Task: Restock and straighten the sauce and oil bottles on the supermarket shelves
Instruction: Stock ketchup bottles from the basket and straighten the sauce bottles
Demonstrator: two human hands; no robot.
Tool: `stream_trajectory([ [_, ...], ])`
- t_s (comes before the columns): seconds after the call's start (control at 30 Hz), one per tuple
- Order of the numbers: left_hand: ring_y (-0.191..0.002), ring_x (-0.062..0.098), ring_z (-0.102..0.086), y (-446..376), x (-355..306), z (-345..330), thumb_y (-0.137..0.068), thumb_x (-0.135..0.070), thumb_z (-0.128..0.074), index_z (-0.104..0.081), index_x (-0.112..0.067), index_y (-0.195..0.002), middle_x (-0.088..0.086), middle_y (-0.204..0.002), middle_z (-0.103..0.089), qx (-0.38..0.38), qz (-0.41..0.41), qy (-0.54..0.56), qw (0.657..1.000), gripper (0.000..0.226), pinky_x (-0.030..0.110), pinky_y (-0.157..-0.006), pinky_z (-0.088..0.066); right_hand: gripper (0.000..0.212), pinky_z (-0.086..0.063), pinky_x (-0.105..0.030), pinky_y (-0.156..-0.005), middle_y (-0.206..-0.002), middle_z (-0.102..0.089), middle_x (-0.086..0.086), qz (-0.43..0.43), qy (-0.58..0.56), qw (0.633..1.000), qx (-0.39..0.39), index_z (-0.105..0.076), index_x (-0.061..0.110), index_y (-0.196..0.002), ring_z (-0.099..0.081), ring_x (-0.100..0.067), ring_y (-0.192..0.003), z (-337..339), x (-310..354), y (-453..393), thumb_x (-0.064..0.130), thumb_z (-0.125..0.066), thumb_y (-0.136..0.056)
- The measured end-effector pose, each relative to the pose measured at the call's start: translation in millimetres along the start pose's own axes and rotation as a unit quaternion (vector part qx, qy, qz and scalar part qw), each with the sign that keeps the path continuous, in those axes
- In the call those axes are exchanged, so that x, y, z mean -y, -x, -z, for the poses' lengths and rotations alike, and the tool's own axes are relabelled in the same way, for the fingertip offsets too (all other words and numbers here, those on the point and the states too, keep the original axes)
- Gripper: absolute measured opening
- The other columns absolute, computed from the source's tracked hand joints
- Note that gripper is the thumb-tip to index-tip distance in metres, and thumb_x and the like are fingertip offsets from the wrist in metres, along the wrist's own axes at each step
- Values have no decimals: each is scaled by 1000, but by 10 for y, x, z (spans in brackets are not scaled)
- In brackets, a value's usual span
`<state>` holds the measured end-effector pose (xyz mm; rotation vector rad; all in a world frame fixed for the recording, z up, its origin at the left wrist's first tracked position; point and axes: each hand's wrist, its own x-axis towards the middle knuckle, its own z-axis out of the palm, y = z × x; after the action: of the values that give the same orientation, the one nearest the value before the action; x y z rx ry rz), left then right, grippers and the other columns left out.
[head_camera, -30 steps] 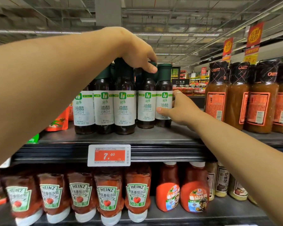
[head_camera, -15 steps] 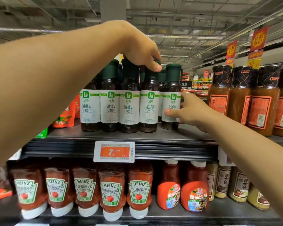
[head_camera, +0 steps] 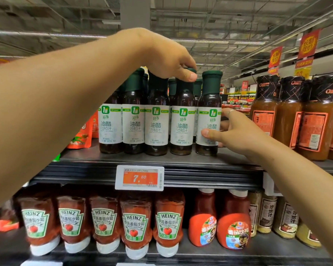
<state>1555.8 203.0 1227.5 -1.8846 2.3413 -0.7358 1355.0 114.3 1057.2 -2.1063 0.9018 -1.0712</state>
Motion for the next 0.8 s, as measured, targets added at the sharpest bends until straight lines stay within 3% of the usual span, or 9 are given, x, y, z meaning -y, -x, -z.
stream_trajectory([
  [0.2, -113, 12, -49, 27, 30, -84, -98, -65, -34, -50, -37, -143, -9, -139, -57, -23, -19, 35, 999, 56, 35, -94, -34, 60, -59, -46, -93, -113, -76, 6, 12, -8, 1000, 3, -53, 29, -134, -73, -11, -102, -30, -12, 37, 29, -83, -83],
  [0.37, -108, 10, -46, 67, 26, -124, -85, -74, -28, -51, -35, -142, -18, -120, -51, -31, -10, 54, 998, 73, 35, -93, -34, 52, -60, -34, -87, -114, -75, 10, 30, -11, 999, 10, -54, 31, -130, -72, -3, -102, -68, 32, 88, 28, -81, -85],
  [0.47, -108, 12, -49, 80, 57, -158, -94, -70, -34, -52, -34, -142, -18, -119, -53, -42, 1, 69, 997, 63, 35, -93, -36, 48, -57, -34, -92, -115, -73, 13, 35, -11, 999, -2, -56, 31, -129, -69, -2, -104, -103, 24, 124, 30, -79, -87],
  [0.6, -93, 17, -55, 77, 30, -274, -98, -67, -40, -59, -32, -132, -10, -99, -62, -102, 21, 83, 991, 53, 33, -78, -39, 43, -55, -21, -75, -115, -71, 16, 34, -12, 999, -9, -57, 33, -127, -69, 1, -99, -118, 30, 145, 34, -77, -88],
  [0.7, -87, 20, -56, 109, -47, -381, -99, -64, -41, -64, -25, -125, -10, -82, -55, -162, 44, 71, 983, 51, 32, -70, -41, 43, -50, -9, -58, -113, -73, 15, 25, -33, 999, 6, -56, 29, -128, -69, 8, -91, -129, 22, 136, 30, -76, -90],
  [0.8, -106, 29, -59, 175, -89, -416, -100, -63, -40, -62, -26, -132, 3, -106, -64, -186, 58, 64, 979, 54, 36, -83, -44, 53, -48, -6, -57, -113, -74, 12, 7, -42, 999, 25, -50, 25, -134, -69, 8, -93, -137, 11, 138, 28, -78, -88],
])
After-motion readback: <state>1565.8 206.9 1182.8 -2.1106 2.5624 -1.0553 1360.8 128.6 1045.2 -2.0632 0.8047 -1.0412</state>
